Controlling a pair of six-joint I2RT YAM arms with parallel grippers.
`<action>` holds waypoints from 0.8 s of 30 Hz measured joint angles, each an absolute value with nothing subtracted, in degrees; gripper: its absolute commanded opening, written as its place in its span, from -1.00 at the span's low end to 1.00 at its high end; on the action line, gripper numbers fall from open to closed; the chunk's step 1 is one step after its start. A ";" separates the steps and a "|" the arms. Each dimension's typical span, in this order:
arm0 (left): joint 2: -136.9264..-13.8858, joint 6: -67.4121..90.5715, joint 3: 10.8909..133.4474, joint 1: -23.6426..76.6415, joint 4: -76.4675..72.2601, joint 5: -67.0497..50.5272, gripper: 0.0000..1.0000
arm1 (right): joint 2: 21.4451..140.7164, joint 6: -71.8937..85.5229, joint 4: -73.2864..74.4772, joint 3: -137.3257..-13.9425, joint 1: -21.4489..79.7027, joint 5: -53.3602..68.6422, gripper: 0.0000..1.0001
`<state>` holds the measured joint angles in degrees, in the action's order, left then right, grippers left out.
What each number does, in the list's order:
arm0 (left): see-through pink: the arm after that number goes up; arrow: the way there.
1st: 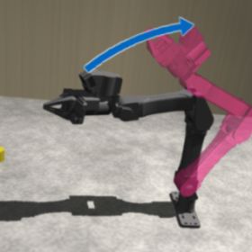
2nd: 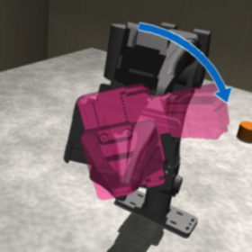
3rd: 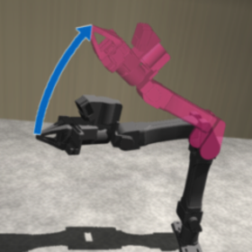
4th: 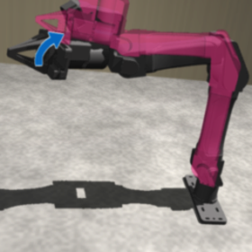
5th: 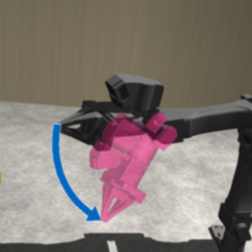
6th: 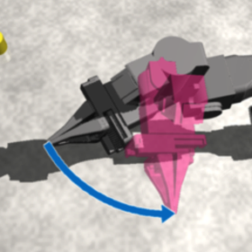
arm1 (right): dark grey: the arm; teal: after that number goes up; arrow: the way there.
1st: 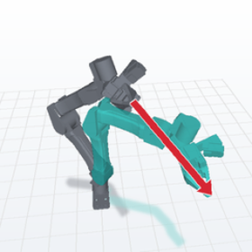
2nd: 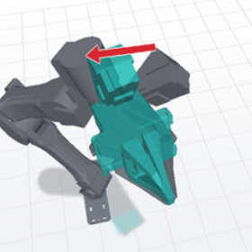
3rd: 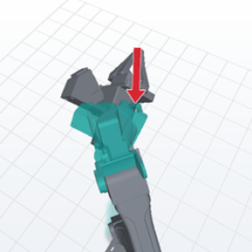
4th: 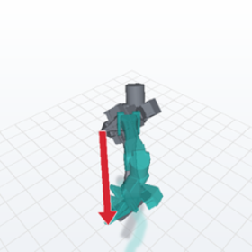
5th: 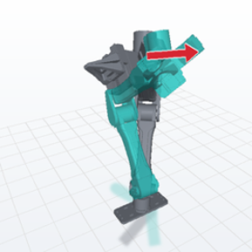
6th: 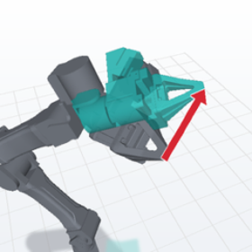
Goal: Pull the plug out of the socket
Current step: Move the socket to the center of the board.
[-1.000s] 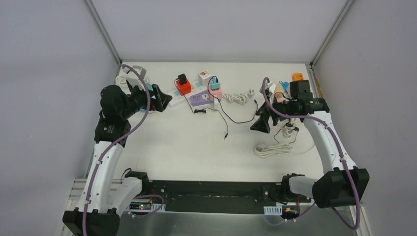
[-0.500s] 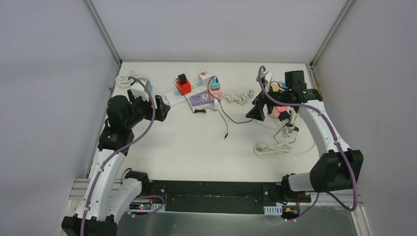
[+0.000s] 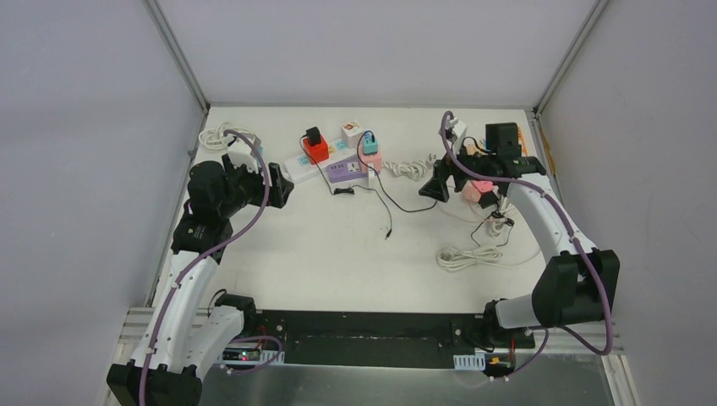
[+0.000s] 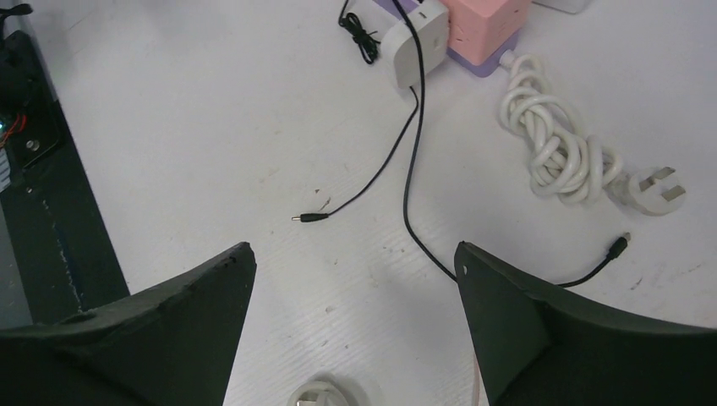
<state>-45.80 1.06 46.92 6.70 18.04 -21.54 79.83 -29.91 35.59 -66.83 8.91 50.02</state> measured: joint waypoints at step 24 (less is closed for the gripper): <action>-40.73 0.84 44.95 6.70 19.33 -21.04 0.79 | 101.14 -6.42 19.94 -80.95 17.65 33.61 0.77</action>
